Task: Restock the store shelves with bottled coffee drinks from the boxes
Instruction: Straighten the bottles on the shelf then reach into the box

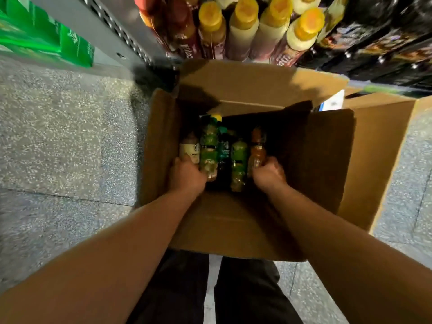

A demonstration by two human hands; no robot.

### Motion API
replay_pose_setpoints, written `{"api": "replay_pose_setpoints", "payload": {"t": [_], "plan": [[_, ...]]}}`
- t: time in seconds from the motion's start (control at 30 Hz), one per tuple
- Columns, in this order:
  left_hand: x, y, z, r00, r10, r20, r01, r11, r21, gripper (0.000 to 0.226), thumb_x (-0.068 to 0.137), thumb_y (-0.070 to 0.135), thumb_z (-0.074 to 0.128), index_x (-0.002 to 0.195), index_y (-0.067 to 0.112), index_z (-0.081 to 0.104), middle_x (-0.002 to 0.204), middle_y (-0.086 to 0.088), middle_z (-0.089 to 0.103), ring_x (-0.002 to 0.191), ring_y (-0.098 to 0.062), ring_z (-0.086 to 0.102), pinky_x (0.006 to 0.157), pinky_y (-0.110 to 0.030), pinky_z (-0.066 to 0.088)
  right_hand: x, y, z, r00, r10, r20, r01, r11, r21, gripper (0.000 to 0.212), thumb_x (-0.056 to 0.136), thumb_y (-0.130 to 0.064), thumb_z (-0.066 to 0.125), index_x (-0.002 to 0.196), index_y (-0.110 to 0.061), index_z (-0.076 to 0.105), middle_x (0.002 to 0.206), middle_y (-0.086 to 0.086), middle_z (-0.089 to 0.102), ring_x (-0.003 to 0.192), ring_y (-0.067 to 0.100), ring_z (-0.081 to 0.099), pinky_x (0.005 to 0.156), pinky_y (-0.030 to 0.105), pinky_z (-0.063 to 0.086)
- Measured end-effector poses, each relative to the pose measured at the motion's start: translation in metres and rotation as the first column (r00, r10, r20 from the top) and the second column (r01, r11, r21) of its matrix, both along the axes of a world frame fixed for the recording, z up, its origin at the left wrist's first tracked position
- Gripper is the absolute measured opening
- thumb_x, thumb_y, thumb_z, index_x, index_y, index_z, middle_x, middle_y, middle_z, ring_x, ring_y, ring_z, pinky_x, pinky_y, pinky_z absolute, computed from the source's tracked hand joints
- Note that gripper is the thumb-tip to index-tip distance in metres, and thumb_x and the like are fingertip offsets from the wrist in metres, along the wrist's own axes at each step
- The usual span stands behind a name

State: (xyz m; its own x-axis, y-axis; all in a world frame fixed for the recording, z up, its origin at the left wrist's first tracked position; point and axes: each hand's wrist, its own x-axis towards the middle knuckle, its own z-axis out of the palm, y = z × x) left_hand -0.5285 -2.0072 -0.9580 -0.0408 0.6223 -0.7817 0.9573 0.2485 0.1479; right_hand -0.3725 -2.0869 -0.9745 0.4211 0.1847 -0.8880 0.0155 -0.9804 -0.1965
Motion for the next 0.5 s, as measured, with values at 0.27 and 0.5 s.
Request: {"api": "replay_pose_setpoints", "payload": {"t": [0.27,0.5], "plan": [[-0.001,0.001,-0.053,0.964,0.256,0.066,-0.255,0.967,-0.018,0.067,0.079,0.019,0.075,0.133,0.004,0.039,0.131,-0.016,0.051,0.118,-0.033,0.052,0.091,-0.039,0.046,-0.003,-0.008,-0.062,0.989,-0.142,0.047,0.142,0.990,0.007,0.054,0.086,-0.042,0.062,0.131,-0.013,0.048,0.121,0.008,0.059,0.106,0.029,0.060,0.088,0.037,0.049],[-0.005,0.002,-0.051,0.869,0.460,0.181,-0.421,0.881,-0.217,0.066,0.079,0.015,0.075,0.130,0.009,0.033,0.124,-0.009,0.050,0.113,-0.027,0.052,0.083,-0.034,0.047,-0.002,0.004,-0.068,0.970,-0.239,0.044,0.240,0.970,-0.035,0.045,0.083,-0.024,0.070,0.122,-0.008,0.055,0.117,0.011,0.061,0.102,0.030,0.062,0.088,0.041,0.054]]}}
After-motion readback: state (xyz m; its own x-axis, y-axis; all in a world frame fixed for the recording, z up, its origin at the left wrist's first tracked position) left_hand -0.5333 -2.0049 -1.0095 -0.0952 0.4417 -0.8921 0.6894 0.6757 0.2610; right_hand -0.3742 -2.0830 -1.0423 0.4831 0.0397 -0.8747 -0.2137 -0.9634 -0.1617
